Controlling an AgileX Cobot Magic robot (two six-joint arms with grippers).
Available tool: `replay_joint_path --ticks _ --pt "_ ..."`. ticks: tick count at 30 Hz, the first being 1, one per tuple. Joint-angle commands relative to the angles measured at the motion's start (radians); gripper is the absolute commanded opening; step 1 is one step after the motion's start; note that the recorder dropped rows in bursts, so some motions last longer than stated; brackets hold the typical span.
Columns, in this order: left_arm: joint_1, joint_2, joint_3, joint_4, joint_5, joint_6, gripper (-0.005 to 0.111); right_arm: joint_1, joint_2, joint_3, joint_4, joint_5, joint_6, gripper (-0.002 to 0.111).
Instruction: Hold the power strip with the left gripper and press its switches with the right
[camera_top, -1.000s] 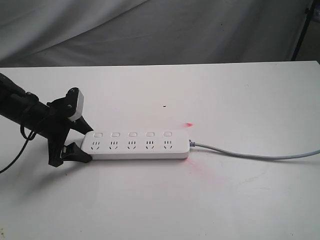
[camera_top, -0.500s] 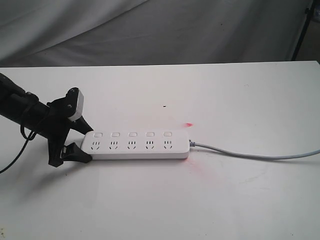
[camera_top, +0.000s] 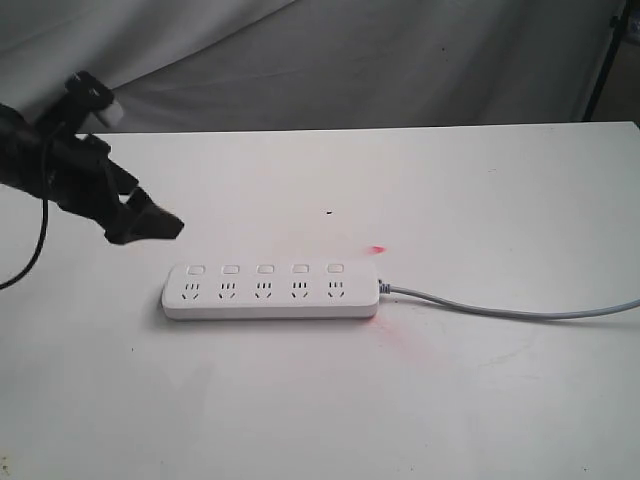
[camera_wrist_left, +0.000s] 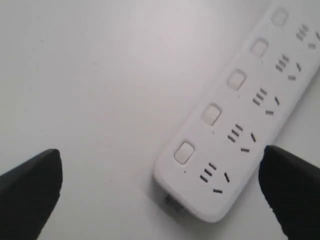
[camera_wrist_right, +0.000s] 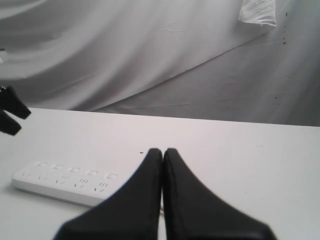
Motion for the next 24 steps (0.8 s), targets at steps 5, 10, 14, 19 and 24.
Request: replay_joint_path --ticks 5,10,14,19,24 --pt "-0.005 -0.349 -0.005 -0.041 0.001 -0.163 0.057 -0.006 -0.007 0.004 -0.011 0.002 0.001 0.0" --pt "-0.005 -0.553 -0.005 -0.054 0.029 -0.174 0.0 -0.006 -0.007 0.004 -0.011 0.002 0.001 0.0" --pt "-0.005 -0.664 -0.003 -0.047 0.029 -0.18 0.001 -0.006 -0.007 0.004 -0.011 0.002 0.001 0.0" --pt "-0.005 -0.775 0.011 0.111 -0.087 -0.39 0.001 -0.006 -0.007 0.004 -0.011 0.002 0.001 0.0" --pt "-0.007 -0.921 0.112 0.408 -0.101 -0.705 0.0 -0.006 -0.007 0.004 -0.011 0.002 0.001 0.0"
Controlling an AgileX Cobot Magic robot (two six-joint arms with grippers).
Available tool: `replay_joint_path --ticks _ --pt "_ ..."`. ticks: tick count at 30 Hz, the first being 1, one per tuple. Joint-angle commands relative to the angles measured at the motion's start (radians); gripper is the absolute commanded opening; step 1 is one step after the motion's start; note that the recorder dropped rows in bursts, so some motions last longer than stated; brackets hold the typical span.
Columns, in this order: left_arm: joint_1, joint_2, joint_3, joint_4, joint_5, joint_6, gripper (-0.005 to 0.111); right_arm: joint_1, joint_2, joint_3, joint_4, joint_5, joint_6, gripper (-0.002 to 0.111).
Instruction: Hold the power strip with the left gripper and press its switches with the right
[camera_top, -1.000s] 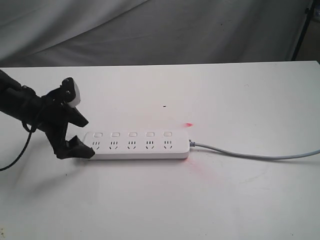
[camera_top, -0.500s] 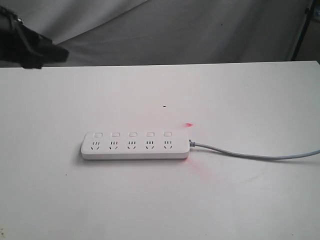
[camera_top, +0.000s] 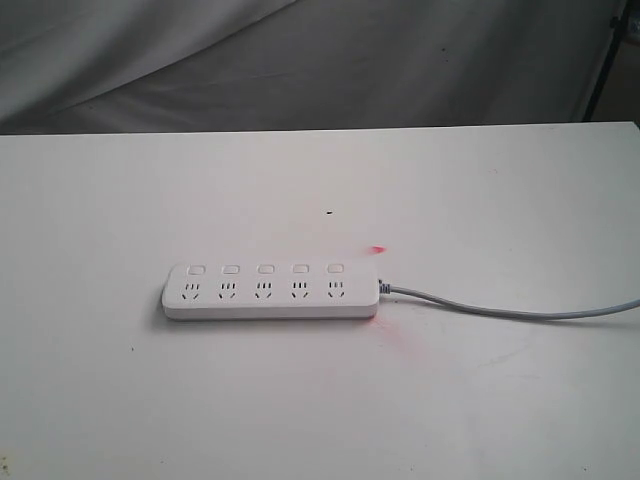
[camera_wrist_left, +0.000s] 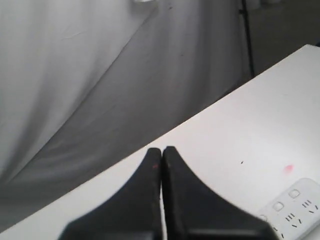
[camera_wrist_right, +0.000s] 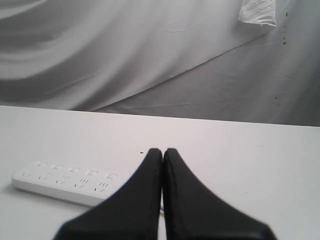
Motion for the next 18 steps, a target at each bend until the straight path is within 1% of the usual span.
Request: replay_joint_path --ticks 1,2,4,7,10,14,16,18 --pt "-0.007 -0.146 0.111 0.267 -0.009 -0.307 0.0 -0.006 -0.007 0.004 -0.011 0.002 0.001 0.0" --pt "-0.007 -0.19 0.149 0.313 -0.012 -0.372 0.0 -0.006 -0.007 0.004 -0.011 0.002 0.001 0.0" --pt "-0.007 -0.278 0.228 0.367 -0.057 -0.437 0.0 -0.006 -0.007 0.004 -0.011 0.002 0.001 0.0" --pt "0.004 -0.392 0.4 0.412 -0.248 -0.464 0.0 -0.006 -0.007 0.004 -0.011 0.002 0.001 0.0" --pt "0.037 -0.508 0.583 0.412 -0.412 -0.474 0.0 -0.006 -0.007 0.004 -0.011 0.002 0.001 0.0" --pt "0.059 -0.619 0.815 0.344 -0.589 -0.473 0.0 -0.006 -0.007 0.004 -0.011 0.002 0.001 0.0" --pt "0.059 -0.67 0.909 0.322 -0.653 -0.473 0.0 -0.006 -0.007 0.004 -0.011 0.002 0.001 0.0" --pt "0.059 -0.713 0.971 0.324 -0.684 -0.473 0.0 -0.006 -0.007 0.004 -0.011 0.002 0.001 0.0"
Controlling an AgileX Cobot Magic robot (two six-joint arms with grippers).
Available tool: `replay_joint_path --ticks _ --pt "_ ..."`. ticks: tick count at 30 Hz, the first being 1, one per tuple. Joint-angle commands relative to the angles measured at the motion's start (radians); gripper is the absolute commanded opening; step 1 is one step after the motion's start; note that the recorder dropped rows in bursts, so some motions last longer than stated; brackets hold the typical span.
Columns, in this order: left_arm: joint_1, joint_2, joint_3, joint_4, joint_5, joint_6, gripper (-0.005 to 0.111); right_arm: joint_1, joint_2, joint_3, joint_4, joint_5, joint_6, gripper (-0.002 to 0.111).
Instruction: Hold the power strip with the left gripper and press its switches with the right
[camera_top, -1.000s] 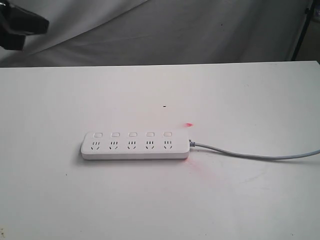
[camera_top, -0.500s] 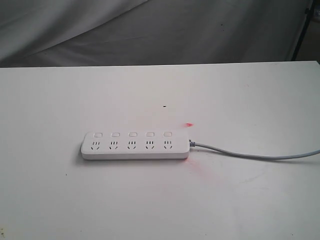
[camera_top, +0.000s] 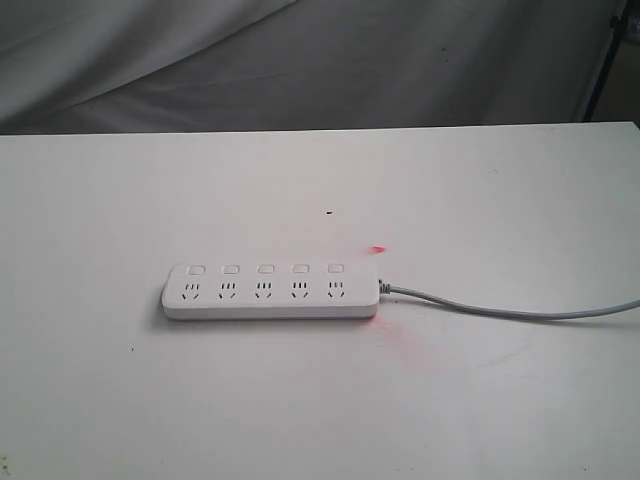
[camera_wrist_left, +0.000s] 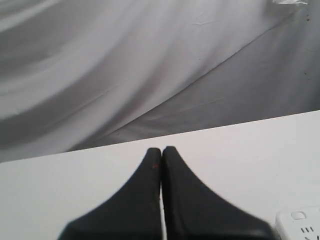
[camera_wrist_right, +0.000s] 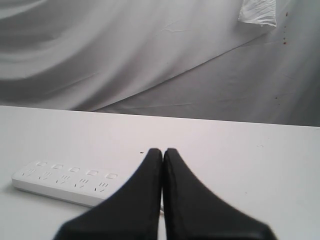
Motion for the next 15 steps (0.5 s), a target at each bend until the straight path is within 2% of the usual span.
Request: replay_joint_path --ticks 1,9,15 --pt "0.003 -0.105 0.149 -0.032 -0.109 -0.014 0.0 -0.006 -0.007 0.004 -0.011 0.001 0.001 0.0" --pt "0.003 -0.257 0.267 -0.032 -0.079 -0.014 0.0 -0.006 -0.007 0.004 -0.011 0.001 0.001 0.0" --pt "0.041 -0.329 0.269 -0.032 0.072 -0.014 0.0 -0.006 -0.007 0.004 -0.011 0.001 0.001 0.0"
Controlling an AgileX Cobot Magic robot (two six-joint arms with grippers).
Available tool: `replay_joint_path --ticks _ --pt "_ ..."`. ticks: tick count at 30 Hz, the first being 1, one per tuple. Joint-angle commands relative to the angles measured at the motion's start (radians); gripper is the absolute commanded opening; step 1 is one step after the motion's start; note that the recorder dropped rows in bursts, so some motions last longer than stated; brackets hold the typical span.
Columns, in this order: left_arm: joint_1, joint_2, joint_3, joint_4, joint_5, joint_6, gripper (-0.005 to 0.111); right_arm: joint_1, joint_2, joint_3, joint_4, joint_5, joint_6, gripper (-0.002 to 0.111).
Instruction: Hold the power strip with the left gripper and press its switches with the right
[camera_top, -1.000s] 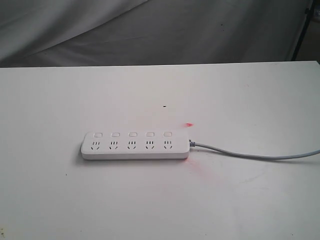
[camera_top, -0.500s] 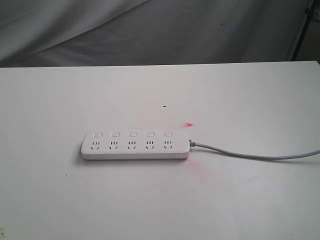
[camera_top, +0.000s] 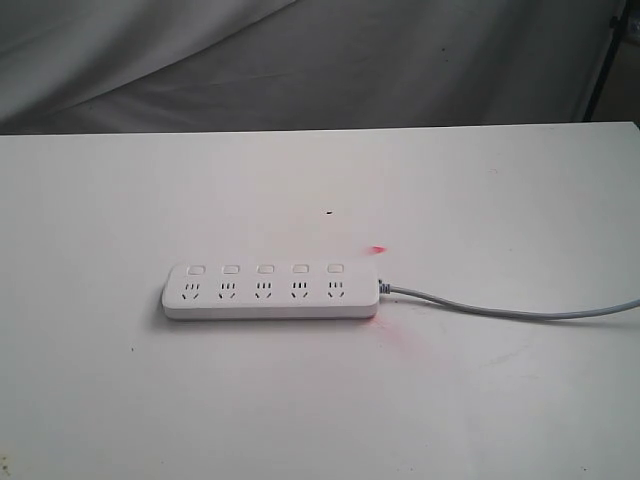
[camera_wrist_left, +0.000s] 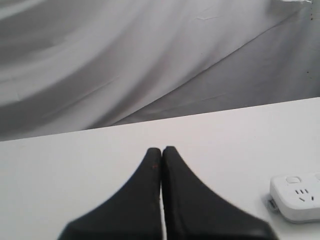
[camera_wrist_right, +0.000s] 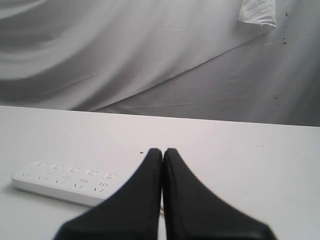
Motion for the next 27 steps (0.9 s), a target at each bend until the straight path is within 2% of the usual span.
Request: replay_joint_path --ticks 1,7,27 --pt "0.039 -0.055 0.005 -0.011 0.097 -0.011 0.0 -0.006 -0.007 0.004 -0.011 0.001 0.001 0.0" --pt "0.061 -0.078 0.005 0.036 0.191 -0.011 0.0 -0.006 -0.007 0.004 -0.011 0.001 0.001 0.0" --pt "0.061 -0.078 0.005 0.045 0.193 -0.011 0.0 -0.006 -0.005 0.004 -0.011 0.001 0.001 0.0"
